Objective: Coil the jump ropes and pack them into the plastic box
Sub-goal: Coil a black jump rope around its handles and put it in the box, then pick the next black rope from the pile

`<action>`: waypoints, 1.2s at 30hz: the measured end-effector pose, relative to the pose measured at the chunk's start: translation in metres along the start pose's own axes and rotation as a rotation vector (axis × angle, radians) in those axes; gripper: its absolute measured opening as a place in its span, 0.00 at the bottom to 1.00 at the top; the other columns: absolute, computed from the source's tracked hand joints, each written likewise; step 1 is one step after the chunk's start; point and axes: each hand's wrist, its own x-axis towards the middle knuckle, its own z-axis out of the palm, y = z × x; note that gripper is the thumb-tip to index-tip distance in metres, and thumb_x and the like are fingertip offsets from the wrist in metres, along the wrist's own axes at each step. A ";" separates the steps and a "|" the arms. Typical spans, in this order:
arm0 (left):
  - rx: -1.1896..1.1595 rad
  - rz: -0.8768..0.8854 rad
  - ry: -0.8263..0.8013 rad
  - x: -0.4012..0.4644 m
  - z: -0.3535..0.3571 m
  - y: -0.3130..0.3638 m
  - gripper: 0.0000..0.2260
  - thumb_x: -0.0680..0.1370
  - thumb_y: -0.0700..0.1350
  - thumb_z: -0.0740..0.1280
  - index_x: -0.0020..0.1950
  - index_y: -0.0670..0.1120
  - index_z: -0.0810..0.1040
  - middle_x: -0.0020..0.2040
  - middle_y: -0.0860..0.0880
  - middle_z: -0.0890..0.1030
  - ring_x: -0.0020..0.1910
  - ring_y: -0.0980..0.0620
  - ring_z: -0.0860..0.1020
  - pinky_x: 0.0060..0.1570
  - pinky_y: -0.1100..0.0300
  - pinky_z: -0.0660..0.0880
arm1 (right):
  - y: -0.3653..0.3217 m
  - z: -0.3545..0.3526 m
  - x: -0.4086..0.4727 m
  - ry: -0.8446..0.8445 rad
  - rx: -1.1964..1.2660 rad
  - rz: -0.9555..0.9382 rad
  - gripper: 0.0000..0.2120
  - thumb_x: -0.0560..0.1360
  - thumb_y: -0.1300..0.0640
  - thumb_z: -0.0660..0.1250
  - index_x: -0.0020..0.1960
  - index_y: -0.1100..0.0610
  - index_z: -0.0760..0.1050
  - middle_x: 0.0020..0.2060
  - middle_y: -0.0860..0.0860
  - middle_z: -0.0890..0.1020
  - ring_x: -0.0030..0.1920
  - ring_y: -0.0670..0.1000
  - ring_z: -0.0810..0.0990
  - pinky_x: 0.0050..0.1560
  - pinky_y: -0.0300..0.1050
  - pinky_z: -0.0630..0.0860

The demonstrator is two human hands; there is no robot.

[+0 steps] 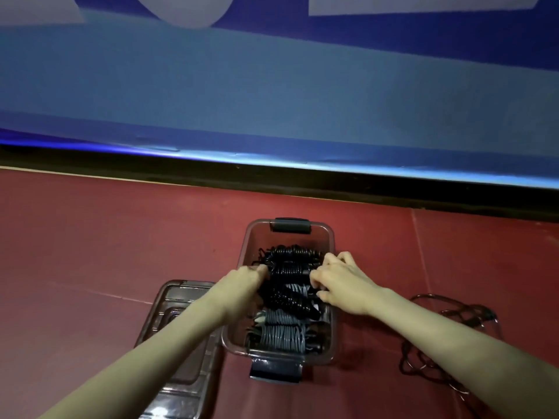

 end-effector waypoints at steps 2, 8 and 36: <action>0.167 0.020 -0.046 0.004 0.013 0.008 0.14 0.75 0.37 0.64 0.59 0.42 0.65 0.56 0.43 0.77 0.51 0.39 0.79 0.48 0.47 0.75 | 0.001 0.007 0.004 -0.003 0.001 0.013 0.07 0.80 0.56 0.62 0.55 0.55 0.76 0.48 0.48 0.76 0.50 0.48 0.58 0.64 0.50 0.57; 0.364 -0.014 -0.064 0.017 0.030 0.014 0.14 0.77 0.38 0.61 0.62 0.42 0.66 0.58 0.45 0.78 0.56 0.40 0.79 0.45 0.51 0.72 | 0.010 0.026 0.010 0.170 0.097 -0.005 0.08 0.79 0.54 0.61 0.55 0.53 0.76 0.59 0.46 0.71 0.65 0.49 0.63 0.67 0.47 0.56; -0.286 0.099 0.155 0.053 0.011 0.205 0.09 0.80 0.48 0.59 0.56 0.48 0.74 0.53 0.41 0.80 0.54 0.35 0.77 0.50 0.47 0.75 | 0.123 0.011 -0.194 0.419 0.420 0.462 0.09 0.76 0.64 0.65 0.54 0.56 0.79 0.44 0.46 0.80 0.44 0.50 0.78 0.49 0.45 0.75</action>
